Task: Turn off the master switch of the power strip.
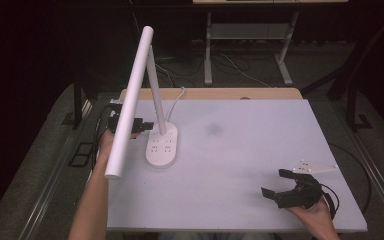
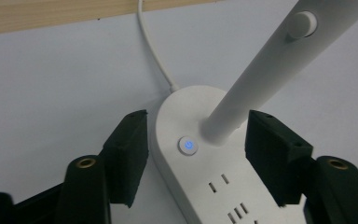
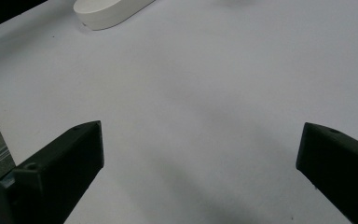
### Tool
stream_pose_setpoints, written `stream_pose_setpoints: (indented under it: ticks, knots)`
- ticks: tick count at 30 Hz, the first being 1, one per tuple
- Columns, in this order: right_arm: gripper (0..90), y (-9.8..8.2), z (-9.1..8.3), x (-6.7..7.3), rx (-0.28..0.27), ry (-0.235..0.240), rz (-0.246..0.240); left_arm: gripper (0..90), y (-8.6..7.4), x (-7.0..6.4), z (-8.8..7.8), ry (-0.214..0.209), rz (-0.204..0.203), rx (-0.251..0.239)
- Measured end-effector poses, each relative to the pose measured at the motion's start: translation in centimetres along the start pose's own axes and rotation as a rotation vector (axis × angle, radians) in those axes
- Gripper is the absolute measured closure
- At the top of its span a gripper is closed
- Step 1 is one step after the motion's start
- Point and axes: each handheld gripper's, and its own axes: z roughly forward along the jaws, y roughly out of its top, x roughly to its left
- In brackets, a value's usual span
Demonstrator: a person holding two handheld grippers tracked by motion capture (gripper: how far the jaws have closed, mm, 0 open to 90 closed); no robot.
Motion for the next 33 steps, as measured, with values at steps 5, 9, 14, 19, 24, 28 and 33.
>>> stream_pose_setpoints:
  ticks: [5,9,14,19,24,28,33]
  knots:
    - [0.0,0.0,0.0,0.0,-0.005,-0.003,0.000,49.0,-0.2,0.3,0.6,0.005,-0.016,0.013]
    - [0.0,-0.1,0.0,-0.1,-0.005,-0.007,-0.001,55.7,-0.3,0.5,0.9,0.018,-0.031,0.014]
    - [0.0,-0.1,-0.1,-0.2,-0.008,-0.009,0.000,62.5,-0.4,0.7,1.4,0.008,-0.038,0.015]
    - [0.0,-0.1,-0.1,-0.2,-0.010,-0.009,-0.002,70.7,-0.5,0.7,1.8,0.004,-0.049,0.023]
    - [0.0,-0.1,-0.1,-0.2,-0.012,-0.011,0.000,84.4,-0.7,0.6,2.3,0.013,-0.042,0.024]
    - [0.0,-0.1,-0.2,-0.2,-0.013,-0.012,-0.001,89.9,-0.9,0.6,2.8,0.000,-0.045,0.032]
    - [0.0,-0.2,-0.1,-0.2,-0.010,-0.013,-0.004,90.0,-1.0,0.6,3.2,0.002,-0.044,0.038]
